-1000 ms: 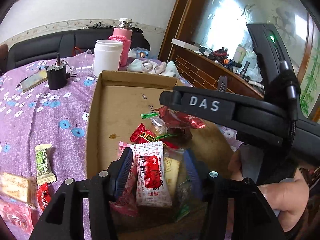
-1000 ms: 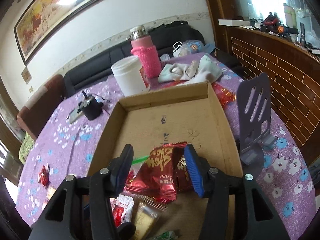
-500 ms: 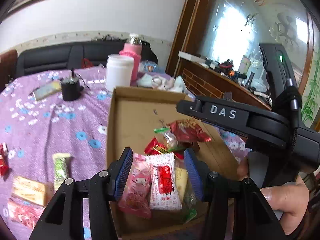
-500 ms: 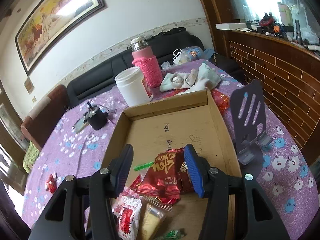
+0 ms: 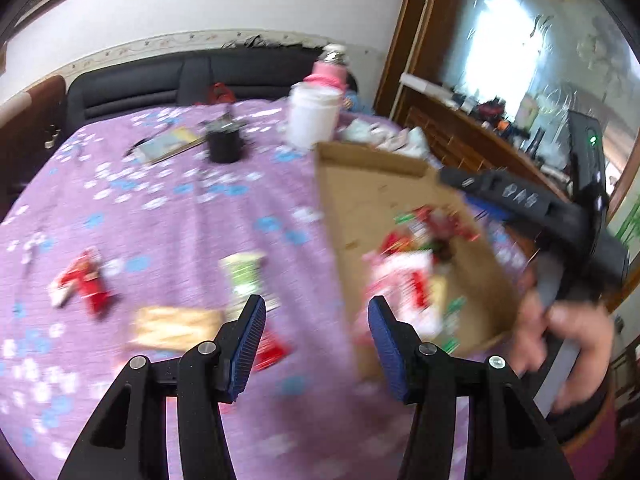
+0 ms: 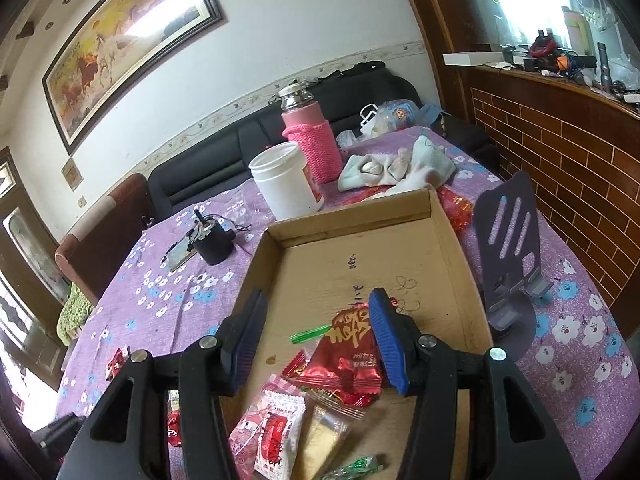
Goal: Organize snacks
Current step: 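Grasp the pink Hello Kitty candy bar with the left gripper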
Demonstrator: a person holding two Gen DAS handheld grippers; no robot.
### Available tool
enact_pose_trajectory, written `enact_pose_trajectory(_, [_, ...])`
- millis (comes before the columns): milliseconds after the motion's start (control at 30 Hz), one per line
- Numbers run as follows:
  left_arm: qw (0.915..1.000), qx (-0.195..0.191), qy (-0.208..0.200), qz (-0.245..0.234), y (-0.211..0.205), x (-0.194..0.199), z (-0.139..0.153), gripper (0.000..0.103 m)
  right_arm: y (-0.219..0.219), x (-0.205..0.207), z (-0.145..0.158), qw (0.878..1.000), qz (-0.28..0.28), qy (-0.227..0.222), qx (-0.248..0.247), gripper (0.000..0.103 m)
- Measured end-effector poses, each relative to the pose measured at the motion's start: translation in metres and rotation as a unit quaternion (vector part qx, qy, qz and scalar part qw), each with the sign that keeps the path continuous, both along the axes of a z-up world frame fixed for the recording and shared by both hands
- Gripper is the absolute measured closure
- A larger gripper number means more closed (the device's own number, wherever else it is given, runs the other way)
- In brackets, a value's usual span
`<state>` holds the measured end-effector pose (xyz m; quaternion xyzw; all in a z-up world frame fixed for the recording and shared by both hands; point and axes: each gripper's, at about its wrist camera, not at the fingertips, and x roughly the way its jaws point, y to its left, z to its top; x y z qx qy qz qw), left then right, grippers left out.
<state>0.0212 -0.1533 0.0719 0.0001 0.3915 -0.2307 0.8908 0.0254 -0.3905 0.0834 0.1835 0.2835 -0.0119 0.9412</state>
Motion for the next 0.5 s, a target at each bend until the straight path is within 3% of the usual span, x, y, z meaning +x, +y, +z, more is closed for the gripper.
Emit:
enact_pose_trajectory(67, [0.9998, 0.012, 0.011, 0.012, 0.027, 0.006, -0.007, 0.047, 0.004, 0.001, -0.001, 1.0, 0.005, 0.003, -0.003, 0.051])
enact_pose_trajectory(233, [0.9982, -0.006, 0.041, 0.043, 0.076, 0.028, -0.028, 0.047, 0.015, 0.002, -0.003, 1.0, 0.019, 0.005, -0.017, 0.051])
enact_pose_trajectory(367, [0.997, -0.024, 0.062, 0.039, 0.085, 0.042, -0.046, 0.047, 0.018, 0.003, -0.005, 0.999, 0.023, 0.007, -0.022, 0.051])
enact_pose_trajectory(500, [0.9975, -0.012, 0.061, 0.034, 0.082, 0.044, -0.053, 0.047, 0.019, 0.004, -0.006, 0.999, 0.027, 0.009, -0.017, 0.051])
